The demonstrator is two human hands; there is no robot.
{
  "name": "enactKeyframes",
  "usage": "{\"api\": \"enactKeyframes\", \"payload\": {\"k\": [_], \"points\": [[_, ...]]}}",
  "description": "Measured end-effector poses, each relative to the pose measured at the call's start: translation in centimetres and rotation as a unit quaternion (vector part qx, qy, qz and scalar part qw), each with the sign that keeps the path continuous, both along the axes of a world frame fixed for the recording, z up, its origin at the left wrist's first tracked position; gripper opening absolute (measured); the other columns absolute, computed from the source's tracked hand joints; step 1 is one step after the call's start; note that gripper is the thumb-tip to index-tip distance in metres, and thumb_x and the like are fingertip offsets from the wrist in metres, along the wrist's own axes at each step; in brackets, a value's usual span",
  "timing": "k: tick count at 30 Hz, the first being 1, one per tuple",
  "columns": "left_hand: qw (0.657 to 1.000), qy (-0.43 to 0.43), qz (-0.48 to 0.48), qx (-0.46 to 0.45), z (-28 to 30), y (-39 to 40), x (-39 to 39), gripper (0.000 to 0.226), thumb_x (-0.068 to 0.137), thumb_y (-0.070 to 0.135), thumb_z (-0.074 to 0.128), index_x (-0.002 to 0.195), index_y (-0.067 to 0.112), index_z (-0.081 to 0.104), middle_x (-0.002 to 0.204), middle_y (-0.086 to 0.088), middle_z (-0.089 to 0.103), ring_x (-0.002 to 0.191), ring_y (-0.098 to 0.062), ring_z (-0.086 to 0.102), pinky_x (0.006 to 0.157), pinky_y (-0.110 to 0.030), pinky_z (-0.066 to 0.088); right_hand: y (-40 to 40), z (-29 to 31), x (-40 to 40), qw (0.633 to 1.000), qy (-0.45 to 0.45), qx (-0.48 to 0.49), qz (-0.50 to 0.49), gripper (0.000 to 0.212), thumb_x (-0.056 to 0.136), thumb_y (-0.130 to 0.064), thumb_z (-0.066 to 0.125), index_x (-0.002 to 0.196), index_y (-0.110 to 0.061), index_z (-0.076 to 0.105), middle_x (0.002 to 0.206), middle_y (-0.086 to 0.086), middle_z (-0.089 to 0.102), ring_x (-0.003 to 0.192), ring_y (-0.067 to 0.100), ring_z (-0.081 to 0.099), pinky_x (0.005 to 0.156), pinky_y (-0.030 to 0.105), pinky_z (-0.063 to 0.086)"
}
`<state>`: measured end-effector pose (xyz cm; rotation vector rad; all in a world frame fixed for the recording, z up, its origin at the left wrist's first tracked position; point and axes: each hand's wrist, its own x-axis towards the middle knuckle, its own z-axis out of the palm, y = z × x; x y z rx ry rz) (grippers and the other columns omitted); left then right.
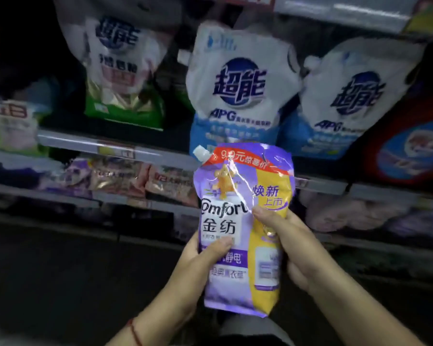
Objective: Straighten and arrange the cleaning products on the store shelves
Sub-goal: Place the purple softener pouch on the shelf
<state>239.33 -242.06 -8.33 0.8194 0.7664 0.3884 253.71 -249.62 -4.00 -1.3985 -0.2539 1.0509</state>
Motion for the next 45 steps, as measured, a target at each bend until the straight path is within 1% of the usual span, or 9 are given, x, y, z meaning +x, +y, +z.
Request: {"api": "enactKeyframes", "payload": {"k": [3,9,13,17,23,29,34,38,45], "points": [[1.0,0.027,0.003,0.013,-0.8,-0.7,-1.2,0.048,0.072,0.019,0.072,0.119,0.008,0.065,0.108,-0.018,0.077,0.091,-0.03,0.075,0.082,-0.044,0.062,-0.6,-1.5,-1.1,0.999,0.032,-0.005,-0.024,0.047,0.071,-0.023,0.072,0.116,-0.008,0.069,0.105,0.013,0.078,0.093,0.03,0.076,0.083,0.043,0.062],[0.974,0.084,-0.047,0.205,0.5,-0.9,-1.3,0.067,0.079,0.026,0.079,0.14,0.032,0.051,0.123,0.004,0.073,0.111,-0.02,0.072,0.096,-0.048,0.057,-1.0,-3.9,-1.8,0.994,0.08,-0.043,-0.063,0.048,0.084,-0.043,0.067,0.121,-0.012,0.069,0.106,0.013,0.077,0.095,0.03,0.076,0.084,0.043,0.061],[0.927,0.122,-0.168,0.313,1.9,-1.8,-0.5,0.077,0.084,0.043,0.078,0.145,0.06,0.033,0.128,0.024,0.067,0.112,-0.003,0.069,0.099,-0.044,0.055,-1.9,-4.5,-1.5,0.977,0.192,-0.04,-0.089,0.062,0.075,-0.064,0.063,0.11,-0.015,0.076,0.107,0.016,0.076,0.094,0.033,0.075,0.088,0.049,0.059],[0.863,0.126,-0.278,0.403,4.0,-2.8,0.4,0.086,0.079,0.063,0.07,0.145,0.072,0.016,0.138,0.034,0.055,0.122,0.008,0.058,0.106,-0.036,0.05,-3.7,-4.6,-0.4,0.96,0.258,0.02,-0.103,0.056,0.088,-0.061,0.053,0.084,-0.015,0.084,0.093,0.016,0.077,0.076,0.028,0.076,0.069,0.04,0.064],[0.82,0.098,-0.326,0.46,3.6,-4.1,1.7,0.088,0.077,0.071,0.064,0.146,0.072,0.011,0.149,0.032,0.044,0.135,0.006,0.047,0.112,-0.036,0.044,-6.4,-5.2,0.8,0.949,0.288,0.047,-0.121,0.058,0.078,-0.064,0.058,0.095,-0.013,0.082,0.102,0.019,0.074,0.089,0.032,0.071,0.089,0.045,0.055],[0.873,0.075,-0.306,0.373,2.3,-5.1,3.8,0.087,0.074,0.057,0.078,0.144,0.06,0.028,0.129,0.034,0.061,0.115,0.01,0.062,0.105,-0.035,0.051,-9.1,-3.5,2.4,0.967,0.203,0.042,-0.147,0.045,0.078,-0.042,0.064,0.106,-0.009,0.076,0.103,0.019,0.077,0.08,0.029,0.076,0.078,0.042,0.062],[0.891,0.072,-0.287,0.345,3.0,-6.2,7.9,0.067,0.075,0.046,0.086,0.129,0.042,0.046,0.12,0.024,0.068,0.104,0.011,0.065,0.092,-0.018,0.054,-12.0,-0.4,4.8,0.986,0.07,0.02,-0.153,0.037,0.084,-0.016,0.066,0.12,-0.005,0.069,0.107,0.016,0.077,0.09,0.031,0.076,0.076,0.04,0.063],[0.887,0.038,-0.292,0.354,4.9,-7.5,12.5,0.065,0.07,0.051,0.078,0.128,0.034,0.055,0.12,0.012,0.073,0.11,-0.007,0.07,0.101,-0.045,0.054,-14.4,3.1,8.1,0.988,-0.019,0.028,-0.154,0.024,0.094,-0.008,0.06,0.115,-0.008,0.07,0.103,0.014,0.078,0.09,0.03,0.076,0.078,0.044,0.063],[0.85,-0.024,-0.255,0.46,11.4,-12.0,22.2,0.034,0.086,0.031,0.076,0.117,0.029,0.063,0.109,0.017,0.076,0.101,-0.001,0.072,0.092,-0.028,0.057,-20.5,9.5,17.0,0.972,-0.17,0.085,-0.136,0.027,0.096,-0.007,0.057,0.12,-0.011,0.068,0.108,0.007,0.078,0.095,0.023,0.076,0.068,0.028,0.061]]}}
